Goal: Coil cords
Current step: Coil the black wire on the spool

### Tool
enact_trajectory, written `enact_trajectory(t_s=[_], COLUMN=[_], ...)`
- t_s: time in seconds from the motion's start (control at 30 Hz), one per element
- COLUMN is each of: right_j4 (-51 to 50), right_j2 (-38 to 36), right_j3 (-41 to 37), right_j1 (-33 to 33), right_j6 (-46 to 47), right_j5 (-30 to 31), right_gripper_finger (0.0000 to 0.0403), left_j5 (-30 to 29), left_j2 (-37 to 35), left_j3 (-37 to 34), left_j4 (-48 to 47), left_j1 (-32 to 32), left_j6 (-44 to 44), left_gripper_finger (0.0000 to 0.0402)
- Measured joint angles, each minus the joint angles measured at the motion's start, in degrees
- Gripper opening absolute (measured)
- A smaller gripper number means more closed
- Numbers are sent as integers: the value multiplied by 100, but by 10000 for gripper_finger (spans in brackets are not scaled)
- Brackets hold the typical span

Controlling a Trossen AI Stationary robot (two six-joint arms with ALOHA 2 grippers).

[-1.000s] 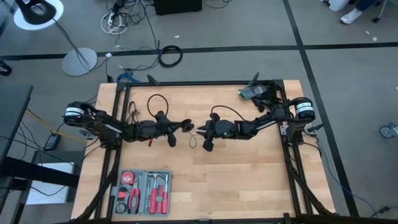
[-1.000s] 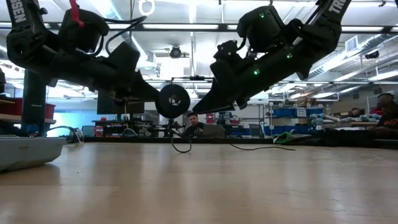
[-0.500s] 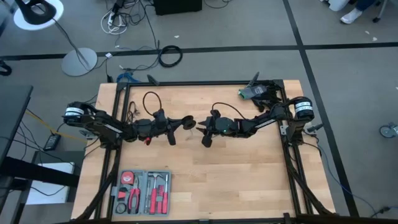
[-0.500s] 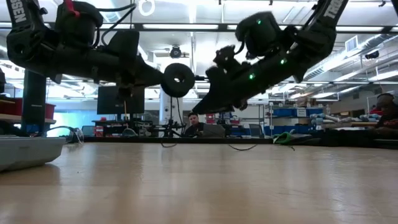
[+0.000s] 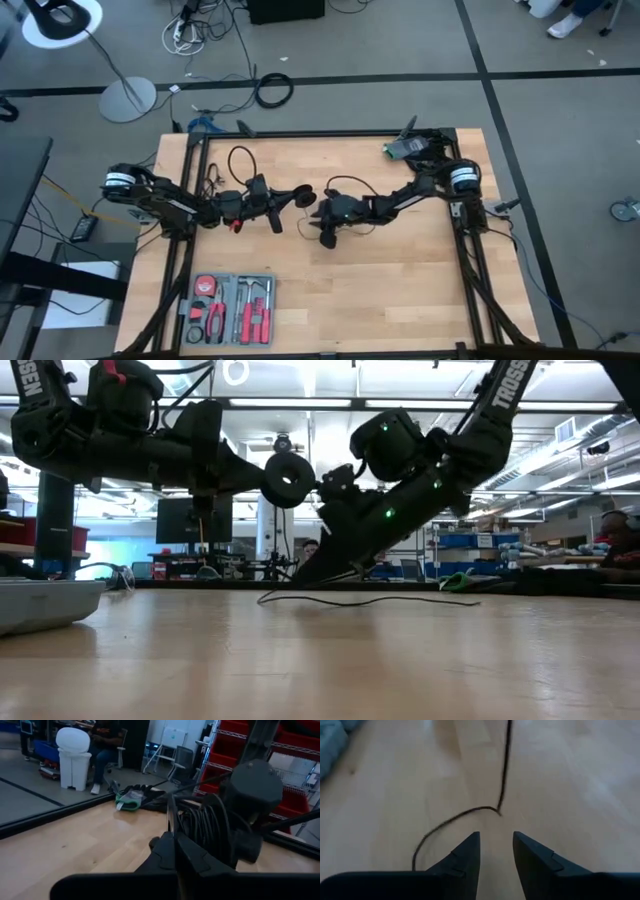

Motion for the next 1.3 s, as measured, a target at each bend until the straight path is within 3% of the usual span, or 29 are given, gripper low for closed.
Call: enact_trajectory(t_s=[0.13,0.3,0.83,0.93,1.1,1.3], right_j4=[-550,13,494,476,483,102], right_j2=[-322,-270,-77,-77,-77,-163], right_j3=[0,6,0,0,2,0], right_j1=[-87,-88,-78,-79,-78,-109], right_j6=[-4,-11,154,194,82,41], right_j5=[2,17,-153,-153,-151,-85], right_gripper_finger=[113,113,110,85,10,3], left_j5=[-8,-8,-133,-136,-133,-131], left_j2=[0,0,0,0,0,0], left_j3=[-4,-6,-4,-4,-4,-4], left_j4=[-31,50,209,219,213,132], left_j1=[-1,1,1,1,1,1], left_j6=[84,105,107,106,105,106], left_gripper_finger=[0,0,0,0,0,0])
